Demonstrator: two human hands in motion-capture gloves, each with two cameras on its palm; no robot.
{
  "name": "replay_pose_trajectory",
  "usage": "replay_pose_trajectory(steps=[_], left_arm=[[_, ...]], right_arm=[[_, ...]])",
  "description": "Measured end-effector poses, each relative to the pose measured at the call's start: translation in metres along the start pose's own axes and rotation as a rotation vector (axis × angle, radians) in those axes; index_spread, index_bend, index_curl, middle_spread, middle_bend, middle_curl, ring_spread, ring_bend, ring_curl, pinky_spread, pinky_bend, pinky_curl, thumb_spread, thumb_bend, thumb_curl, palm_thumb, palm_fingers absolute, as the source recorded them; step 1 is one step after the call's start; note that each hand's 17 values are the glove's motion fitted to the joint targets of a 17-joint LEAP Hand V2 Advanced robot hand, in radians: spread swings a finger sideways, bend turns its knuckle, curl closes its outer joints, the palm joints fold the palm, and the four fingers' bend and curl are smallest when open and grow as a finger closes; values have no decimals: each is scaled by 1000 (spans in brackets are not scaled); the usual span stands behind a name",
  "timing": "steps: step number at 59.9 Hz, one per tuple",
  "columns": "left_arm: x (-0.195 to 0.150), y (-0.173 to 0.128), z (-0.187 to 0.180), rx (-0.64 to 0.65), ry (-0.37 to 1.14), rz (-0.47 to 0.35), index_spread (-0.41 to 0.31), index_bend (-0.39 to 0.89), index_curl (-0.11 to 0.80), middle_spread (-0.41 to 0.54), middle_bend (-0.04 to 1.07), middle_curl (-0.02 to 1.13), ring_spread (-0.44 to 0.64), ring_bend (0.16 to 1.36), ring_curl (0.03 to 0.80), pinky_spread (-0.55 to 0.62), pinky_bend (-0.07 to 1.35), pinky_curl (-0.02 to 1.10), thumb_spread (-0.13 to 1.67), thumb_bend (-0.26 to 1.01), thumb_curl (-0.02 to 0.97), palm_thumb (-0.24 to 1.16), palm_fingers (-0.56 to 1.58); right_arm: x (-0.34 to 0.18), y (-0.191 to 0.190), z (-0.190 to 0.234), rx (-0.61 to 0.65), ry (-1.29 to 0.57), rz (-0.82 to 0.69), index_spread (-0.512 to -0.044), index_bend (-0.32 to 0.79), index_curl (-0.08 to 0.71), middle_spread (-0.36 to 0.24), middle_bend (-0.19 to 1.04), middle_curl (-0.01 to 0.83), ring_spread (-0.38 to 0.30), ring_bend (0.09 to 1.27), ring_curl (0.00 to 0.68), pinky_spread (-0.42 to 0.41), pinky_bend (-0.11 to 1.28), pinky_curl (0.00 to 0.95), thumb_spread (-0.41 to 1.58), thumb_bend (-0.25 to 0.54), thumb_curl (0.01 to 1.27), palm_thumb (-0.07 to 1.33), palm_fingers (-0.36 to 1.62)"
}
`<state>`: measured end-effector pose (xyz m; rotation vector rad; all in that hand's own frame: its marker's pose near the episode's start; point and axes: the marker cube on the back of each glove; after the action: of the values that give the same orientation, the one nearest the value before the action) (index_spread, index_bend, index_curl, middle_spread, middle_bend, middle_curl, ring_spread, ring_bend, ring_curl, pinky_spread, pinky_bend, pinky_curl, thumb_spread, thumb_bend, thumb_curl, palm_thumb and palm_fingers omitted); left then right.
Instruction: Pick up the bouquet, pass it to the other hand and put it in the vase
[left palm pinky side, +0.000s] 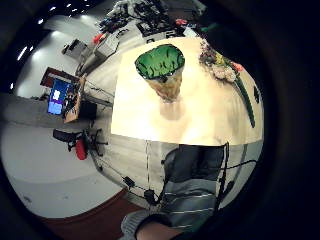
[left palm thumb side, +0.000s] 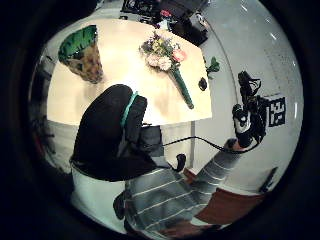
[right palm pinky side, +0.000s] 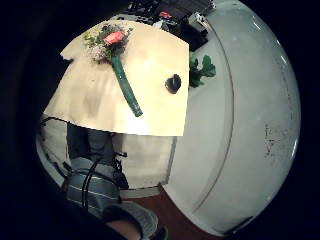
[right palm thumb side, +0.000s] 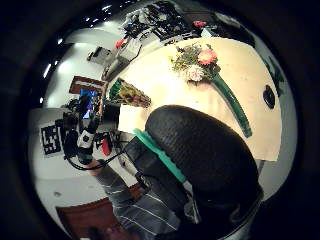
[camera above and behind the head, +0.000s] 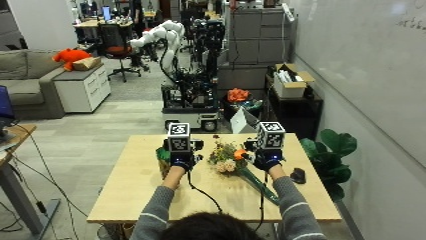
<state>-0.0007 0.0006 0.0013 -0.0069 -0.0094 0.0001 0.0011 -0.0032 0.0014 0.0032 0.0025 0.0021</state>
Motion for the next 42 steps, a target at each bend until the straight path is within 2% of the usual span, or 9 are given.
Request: replay_pose_trajectory(steps=[1,3,6,13,21,35,42], left_arm=[[0,0,0,-1,-2,0,-49,252,78,14,258,73,58,374,69,72,264,67,439,154,62,253,597],[1,3,0,-9,-9,-2,-61,246,110,17,254,117,73,389,114,91,262,107,578,157,82,271,581],[1,7,0,-23,-21,-6,-74,240,150,21,244,165,90,397,156,111,256,150,735,151,107,286,564],[-1,8,3,-20,-14,0,-89,215,216,26,214,221,112,391,194,136,231,201,947,118,156,302,553],[-1,4,6,5,16,21,-96,187,271,21,187,260,123,376,216,148,204,238,1053,74,199,315,553],[-8,-2,12,-7,67,20,-102,171,325,17,182,307,129,367,246,149,189,283,1111,5,256,348,547],[-11,-14,23,-19,64,15,-101,171,340,17,180,321,125,369,259,149,186,297,1121,-16,274,357,543]], right_arm=[[1,-2,1,0,1,0,-214,99,17,-52,187,40,6,308,52,120,395,87,424,115,37,189,219],[5,-10,5,1,7,0,-266,109,39,-65,189,62,8,329,79,152,421,122,565,117,49,204,199],[10,-21,11,3,9,-3,-322,116,63,-79,195,92,10,352,110,186,446,161,726,113,65,215,173],[-3,6,0,-5,-4,-5,-390,126,99,-97,202,150,16,383,151,228,469,212,957,82,98,216,137],[0,-2,3,-10,9,0,-413,127,126,-102,207,199,25,406,180,246,484,247,1078,47,132,225,120],[2,-13,4,-37,1,49,-423,129,159,-97,205,256,30,422,215,255,501,287,1150,-9,177,242,106],[3,-20,5,-27,18,59,-425,118,165,-85,197,274,71,440,231,257,520,306,1154,-21,188,222,105]])
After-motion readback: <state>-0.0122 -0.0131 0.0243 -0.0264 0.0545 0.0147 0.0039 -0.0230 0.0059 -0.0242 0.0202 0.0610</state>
